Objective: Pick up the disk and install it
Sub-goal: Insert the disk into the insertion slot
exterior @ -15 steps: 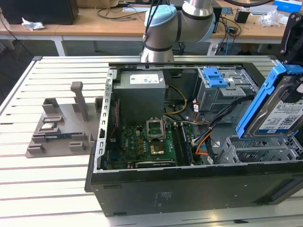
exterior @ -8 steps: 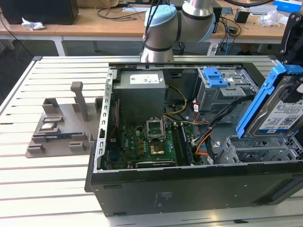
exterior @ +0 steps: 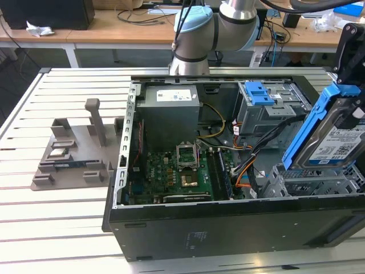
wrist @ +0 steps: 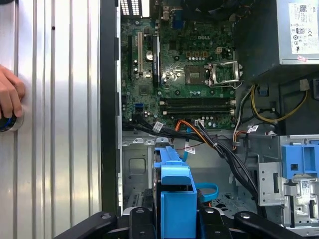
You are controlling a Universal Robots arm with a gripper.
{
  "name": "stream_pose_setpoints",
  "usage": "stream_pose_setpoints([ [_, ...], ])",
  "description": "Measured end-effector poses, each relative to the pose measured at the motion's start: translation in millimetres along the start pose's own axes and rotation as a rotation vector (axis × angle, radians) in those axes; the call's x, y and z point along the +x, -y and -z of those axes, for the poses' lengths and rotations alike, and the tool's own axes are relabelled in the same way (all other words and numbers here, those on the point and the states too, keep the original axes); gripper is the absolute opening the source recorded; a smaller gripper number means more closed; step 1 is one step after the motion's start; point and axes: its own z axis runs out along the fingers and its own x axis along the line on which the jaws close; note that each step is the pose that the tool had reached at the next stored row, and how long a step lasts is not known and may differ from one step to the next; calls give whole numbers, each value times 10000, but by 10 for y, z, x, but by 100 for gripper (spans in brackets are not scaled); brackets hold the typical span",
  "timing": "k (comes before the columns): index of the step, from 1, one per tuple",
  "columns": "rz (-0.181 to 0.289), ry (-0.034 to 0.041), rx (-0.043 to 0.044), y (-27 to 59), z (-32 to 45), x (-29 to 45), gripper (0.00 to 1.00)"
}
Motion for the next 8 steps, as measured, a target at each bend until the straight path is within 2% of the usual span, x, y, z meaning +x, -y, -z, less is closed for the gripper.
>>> stream_pose_setpoints([
  [8, 11, 1, 0, -6, -85, 2, 36],
])
